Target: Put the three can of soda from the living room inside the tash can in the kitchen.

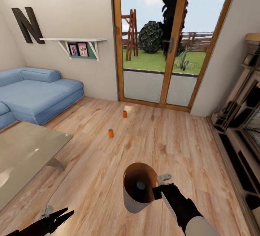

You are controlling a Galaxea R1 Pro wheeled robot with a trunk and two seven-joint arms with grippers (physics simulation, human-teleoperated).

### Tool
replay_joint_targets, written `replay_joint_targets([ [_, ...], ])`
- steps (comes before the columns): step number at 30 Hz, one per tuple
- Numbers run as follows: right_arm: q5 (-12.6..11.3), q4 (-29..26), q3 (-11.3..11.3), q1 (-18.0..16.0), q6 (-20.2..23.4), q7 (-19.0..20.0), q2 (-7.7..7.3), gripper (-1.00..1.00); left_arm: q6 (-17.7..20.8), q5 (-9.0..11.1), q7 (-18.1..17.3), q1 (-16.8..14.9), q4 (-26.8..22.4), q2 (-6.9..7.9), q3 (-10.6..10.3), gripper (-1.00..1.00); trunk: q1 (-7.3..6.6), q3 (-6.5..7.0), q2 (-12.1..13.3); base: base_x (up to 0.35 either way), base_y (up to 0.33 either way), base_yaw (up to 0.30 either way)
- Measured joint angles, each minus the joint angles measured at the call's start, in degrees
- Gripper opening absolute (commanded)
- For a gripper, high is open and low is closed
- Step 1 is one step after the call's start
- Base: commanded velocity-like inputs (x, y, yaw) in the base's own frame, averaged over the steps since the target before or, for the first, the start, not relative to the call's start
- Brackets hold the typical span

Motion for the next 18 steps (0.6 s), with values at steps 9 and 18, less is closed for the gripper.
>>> replay_joint_targets([
  [9, 0.02, 0.0, 0.0, 0.02, 0.0, -0.03, 0.0, -1.0, 0.0, 0.0, 0.01, 0.0, 0.0, 0.25, 0.0, 1.0, 0.0, 0.0, 0.0, 0.339, 0.071, -0.001],
  [18, -0.02, 0.0, 0.0, 0.02, 0.01, 0.02, 0.0, -1.0, 0.0, 0.0, 0.0, 0.0, 0.0, 0.26, 0.0, 1.0, 0.0, 0.0, 0.0, 0.346, 0.004, 0.0],
])
